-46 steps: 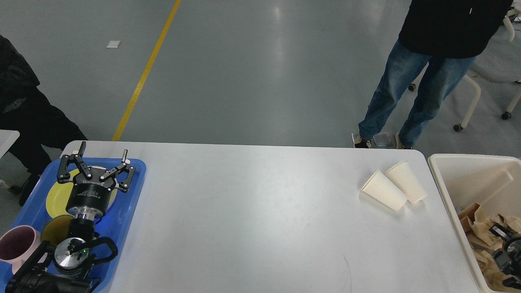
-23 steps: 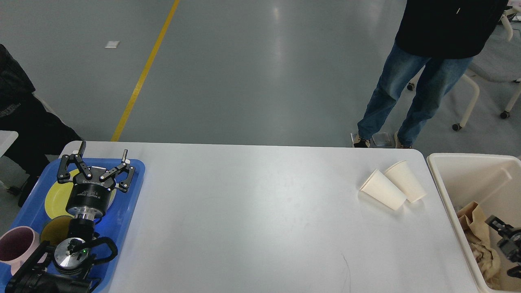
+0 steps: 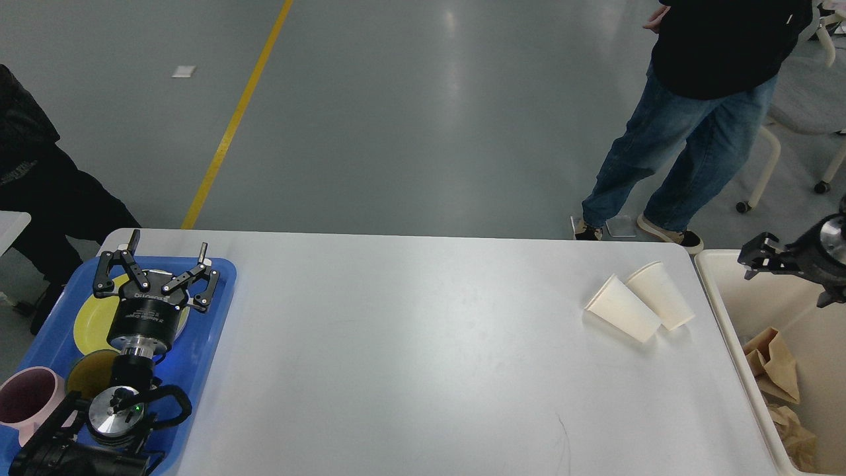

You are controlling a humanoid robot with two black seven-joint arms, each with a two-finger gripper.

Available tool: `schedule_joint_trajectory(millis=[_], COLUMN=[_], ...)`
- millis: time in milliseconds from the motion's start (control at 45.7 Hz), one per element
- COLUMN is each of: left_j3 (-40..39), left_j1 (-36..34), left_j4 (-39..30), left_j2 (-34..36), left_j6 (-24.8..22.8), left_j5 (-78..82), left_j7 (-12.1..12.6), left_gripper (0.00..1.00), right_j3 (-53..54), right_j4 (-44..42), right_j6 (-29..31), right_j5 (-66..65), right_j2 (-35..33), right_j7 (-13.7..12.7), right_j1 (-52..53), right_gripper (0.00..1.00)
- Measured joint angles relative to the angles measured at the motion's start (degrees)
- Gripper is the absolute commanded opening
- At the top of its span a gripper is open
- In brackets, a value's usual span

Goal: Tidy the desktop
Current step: 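Raise the right gripper out of the bin toward the white cups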

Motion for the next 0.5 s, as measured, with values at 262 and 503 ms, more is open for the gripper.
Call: schedule_joint_trajectory(millis=[262, 503], left_j3=[0.0, 0.0], left_j1=[0.0, 0.0], left_j4=[0.0, 0.0], left_j2=[0.1, 0.1], left_j6=[0.0, 0.0], left_j5=[0.0, 0.0], left_j7=[0.0, 0.0], left_gripper=[0.96, 0.96], right_j3=[-2.5, -5.9], right_j4=[13.3, 28.3], right_j6=[15.1, 16.6], right_j5=[0.3, 4.1], right_j2=[3.8, 8.5], right_j7=[-6.0, -6.2], right_j1=[21.5, 38.8], right_gripper=[1.0, 1.0])
